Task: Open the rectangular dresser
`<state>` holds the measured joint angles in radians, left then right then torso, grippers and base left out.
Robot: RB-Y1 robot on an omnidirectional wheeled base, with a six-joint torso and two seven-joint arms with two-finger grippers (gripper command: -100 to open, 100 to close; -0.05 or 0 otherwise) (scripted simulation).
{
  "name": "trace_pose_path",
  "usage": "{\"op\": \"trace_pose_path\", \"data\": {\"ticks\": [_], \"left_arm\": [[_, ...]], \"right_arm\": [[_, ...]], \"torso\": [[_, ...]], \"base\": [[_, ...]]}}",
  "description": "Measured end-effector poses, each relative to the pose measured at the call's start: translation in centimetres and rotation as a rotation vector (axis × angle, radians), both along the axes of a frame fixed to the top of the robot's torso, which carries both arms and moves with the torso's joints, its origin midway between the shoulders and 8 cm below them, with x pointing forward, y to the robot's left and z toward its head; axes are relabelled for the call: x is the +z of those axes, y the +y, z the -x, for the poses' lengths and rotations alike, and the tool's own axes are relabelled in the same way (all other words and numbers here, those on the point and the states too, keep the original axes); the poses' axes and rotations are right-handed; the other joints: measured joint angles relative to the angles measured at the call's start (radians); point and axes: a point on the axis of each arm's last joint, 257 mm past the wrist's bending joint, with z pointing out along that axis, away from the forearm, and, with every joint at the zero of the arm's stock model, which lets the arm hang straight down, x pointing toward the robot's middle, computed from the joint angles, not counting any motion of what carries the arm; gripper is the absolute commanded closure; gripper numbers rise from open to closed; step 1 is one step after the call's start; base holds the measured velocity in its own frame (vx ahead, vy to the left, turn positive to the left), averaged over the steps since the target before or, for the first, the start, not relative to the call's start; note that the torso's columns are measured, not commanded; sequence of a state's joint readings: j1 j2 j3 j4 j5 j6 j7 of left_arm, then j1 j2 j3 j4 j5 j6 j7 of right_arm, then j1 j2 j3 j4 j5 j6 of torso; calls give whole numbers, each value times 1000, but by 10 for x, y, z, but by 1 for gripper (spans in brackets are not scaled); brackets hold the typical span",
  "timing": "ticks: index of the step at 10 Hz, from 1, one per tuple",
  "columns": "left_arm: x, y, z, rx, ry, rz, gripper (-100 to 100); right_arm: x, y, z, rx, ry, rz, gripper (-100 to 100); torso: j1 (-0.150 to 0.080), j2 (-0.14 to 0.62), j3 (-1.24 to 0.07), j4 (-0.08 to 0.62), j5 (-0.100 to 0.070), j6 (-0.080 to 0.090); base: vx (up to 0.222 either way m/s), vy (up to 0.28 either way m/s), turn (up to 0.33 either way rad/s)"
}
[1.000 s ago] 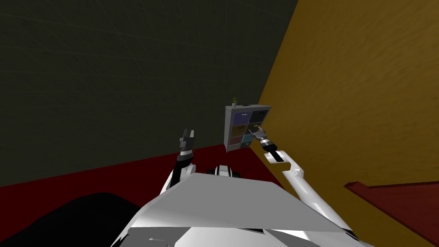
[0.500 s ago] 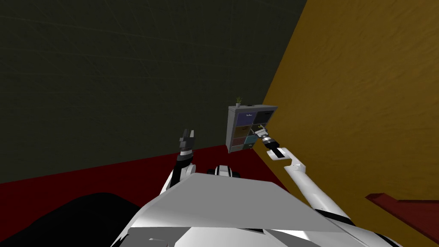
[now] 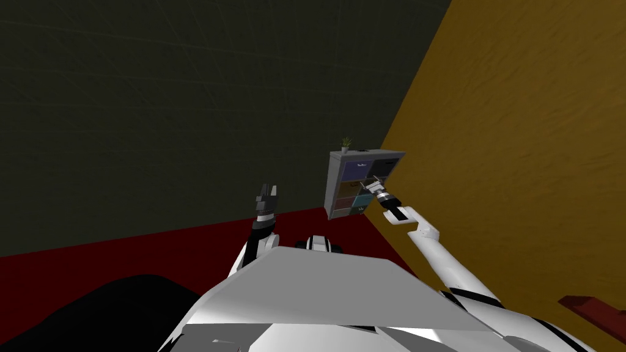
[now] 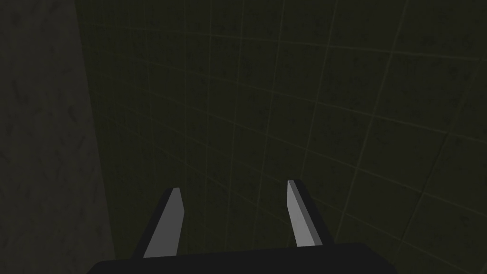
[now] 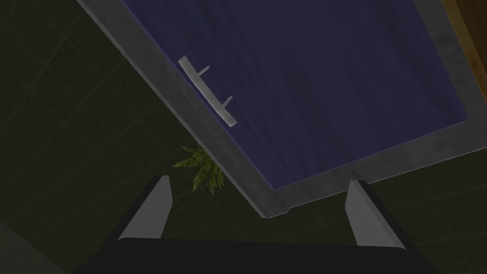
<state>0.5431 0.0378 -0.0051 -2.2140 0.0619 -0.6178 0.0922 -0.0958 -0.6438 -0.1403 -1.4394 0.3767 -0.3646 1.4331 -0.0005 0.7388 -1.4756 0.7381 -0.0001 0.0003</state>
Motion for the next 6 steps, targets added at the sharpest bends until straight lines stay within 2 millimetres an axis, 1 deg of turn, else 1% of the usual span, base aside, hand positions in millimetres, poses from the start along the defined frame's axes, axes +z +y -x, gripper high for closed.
{"op": "trace_pose_path", "data": {"ticks": [5, 6], "left_arm": [[0, 0, 0, 0, 0, 0, 0], [0, 0, 0, 0, 0, 0, 0]], "right_arm": [[11, -33, -14, -91, -7, 193, -100], [16, -45, -18, -117, -8, 245, -100]], "torso": [[1, -1, 0, 0, 0, 0], [2, -2, -1, 0, 1, 0]], "base": [[37, 65, 46], [48, 69, 22]]}}
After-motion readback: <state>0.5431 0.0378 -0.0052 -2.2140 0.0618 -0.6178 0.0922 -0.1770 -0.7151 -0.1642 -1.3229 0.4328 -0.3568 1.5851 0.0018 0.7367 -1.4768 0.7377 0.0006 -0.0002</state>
